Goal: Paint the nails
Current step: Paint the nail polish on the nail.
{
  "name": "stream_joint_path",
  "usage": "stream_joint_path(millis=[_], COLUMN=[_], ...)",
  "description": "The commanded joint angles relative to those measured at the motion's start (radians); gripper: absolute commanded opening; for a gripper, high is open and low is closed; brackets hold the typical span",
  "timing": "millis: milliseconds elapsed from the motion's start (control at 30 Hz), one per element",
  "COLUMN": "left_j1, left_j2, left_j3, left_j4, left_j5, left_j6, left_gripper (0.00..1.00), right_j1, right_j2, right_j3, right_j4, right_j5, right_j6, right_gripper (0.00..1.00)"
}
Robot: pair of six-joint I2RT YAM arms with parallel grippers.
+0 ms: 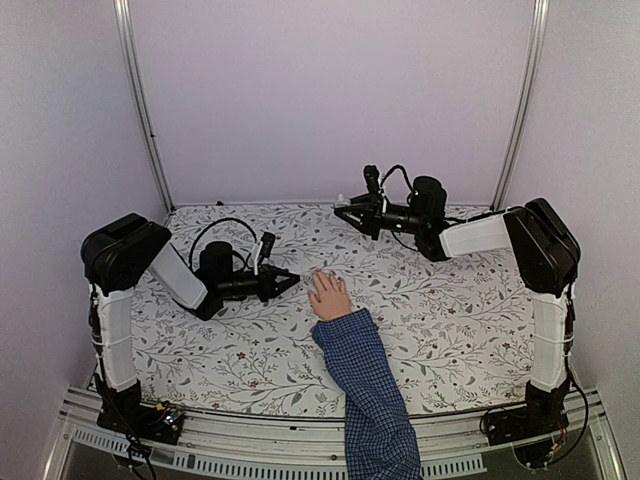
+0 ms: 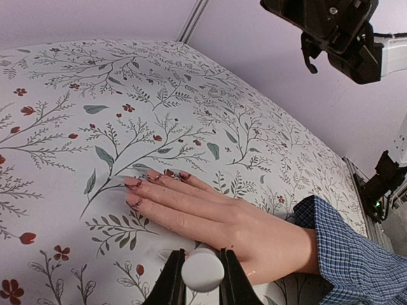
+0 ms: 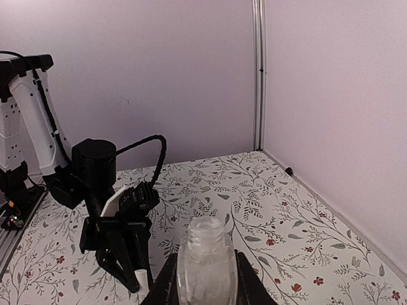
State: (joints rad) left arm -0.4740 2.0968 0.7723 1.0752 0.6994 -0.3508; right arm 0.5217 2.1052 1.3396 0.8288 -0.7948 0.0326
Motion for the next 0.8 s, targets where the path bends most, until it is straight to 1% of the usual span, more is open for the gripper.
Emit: stream_joint_path(millis=[0,767], left_j1=[-0.009,-0.01], left_j2=[0.012,0.039], left_j3=[0.015,0.033], left_j4=[-0.005,-0.022], left_j5=[0.013,0.034], left_j6=[0.017,0.015], left_gripper=[0.0,0.0], right_j1=[0.0,0.0], right_j2=[0.01,0.012], right_j3=[-0.003,-0.003], right_j4=[0.0,-0.008], right_j5=[0.012,0.012], right_j6=[-0.012,-0.022], right_gripper=[0.0,0.0])
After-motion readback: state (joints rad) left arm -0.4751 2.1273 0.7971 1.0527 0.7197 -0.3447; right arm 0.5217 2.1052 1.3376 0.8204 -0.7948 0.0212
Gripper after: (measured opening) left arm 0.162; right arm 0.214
